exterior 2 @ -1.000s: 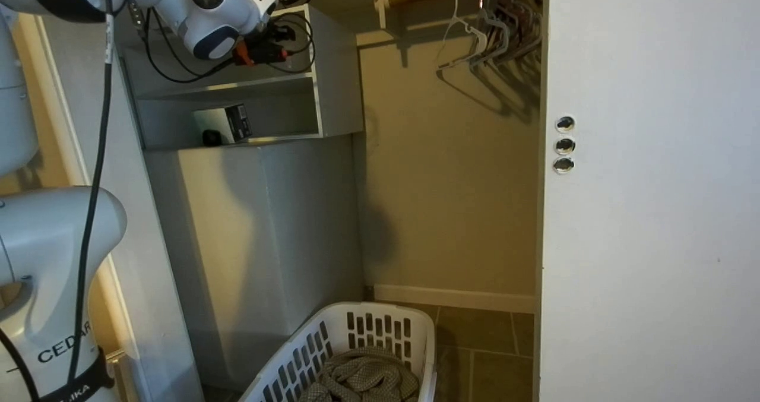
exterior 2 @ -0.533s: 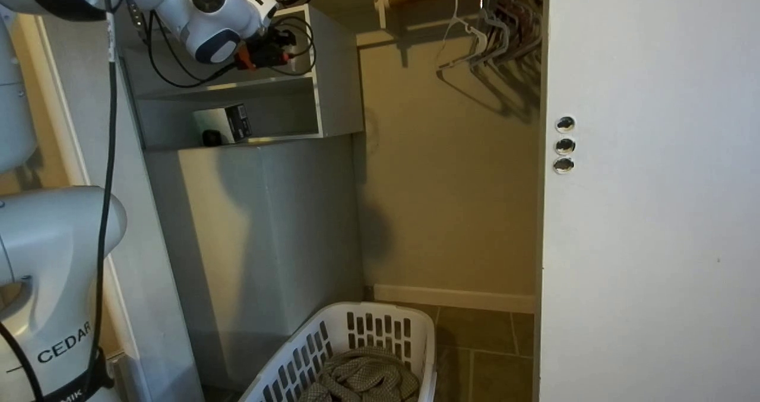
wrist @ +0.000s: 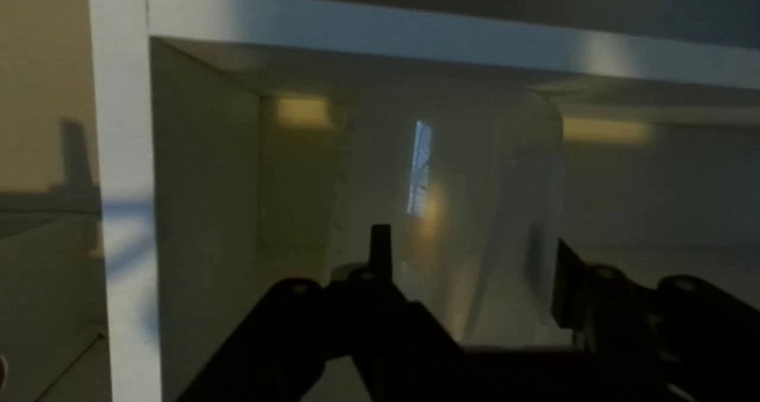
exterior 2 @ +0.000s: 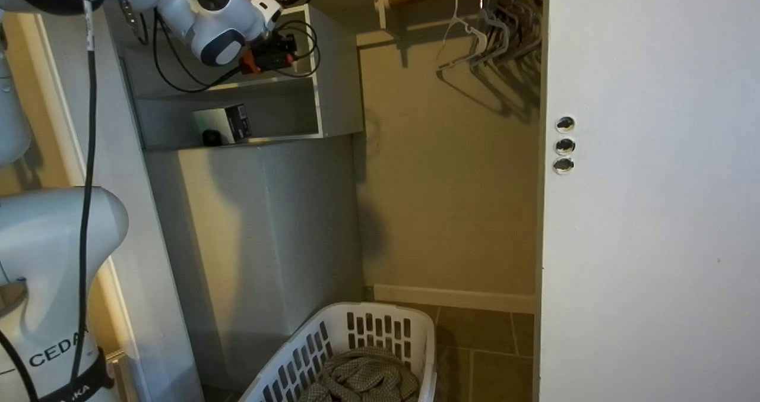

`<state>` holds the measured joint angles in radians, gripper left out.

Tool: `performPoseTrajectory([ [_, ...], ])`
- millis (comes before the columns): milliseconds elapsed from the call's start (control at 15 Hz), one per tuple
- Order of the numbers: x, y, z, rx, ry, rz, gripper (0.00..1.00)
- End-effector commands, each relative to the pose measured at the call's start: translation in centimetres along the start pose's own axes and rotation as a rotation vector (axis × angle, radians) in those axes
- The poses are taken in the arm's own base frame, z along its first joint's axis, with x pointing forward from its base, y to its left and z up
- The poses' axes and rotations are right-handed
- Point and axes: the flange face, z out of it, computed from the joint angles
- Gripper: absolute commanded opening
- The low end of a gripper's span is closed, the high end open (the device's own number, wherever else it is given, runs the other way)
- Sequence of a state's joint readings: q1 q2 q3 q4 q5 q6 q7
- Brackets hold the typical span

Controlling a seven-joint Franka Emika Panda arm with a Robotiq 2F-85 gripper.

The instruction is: Move the jar to the above shelf

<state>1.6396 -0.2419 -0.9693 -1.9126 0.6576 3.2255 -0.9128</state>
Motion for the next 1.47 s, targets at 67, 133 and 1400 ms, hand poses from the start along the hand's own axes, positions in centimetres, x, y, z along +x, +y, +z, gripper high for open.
performPoseTrajectory([
  [67, -0.1, 1.1, 0.8, -0.029, -0.076, -0.043, 0.98],
  [133, 0.0, 1.3, 0.6, -0.022, -0.087, -0.045, 1.00],
  [1400, 5.7, -2.0, -9.4, 0.159, -0.403, -0.105, 1.00],
])
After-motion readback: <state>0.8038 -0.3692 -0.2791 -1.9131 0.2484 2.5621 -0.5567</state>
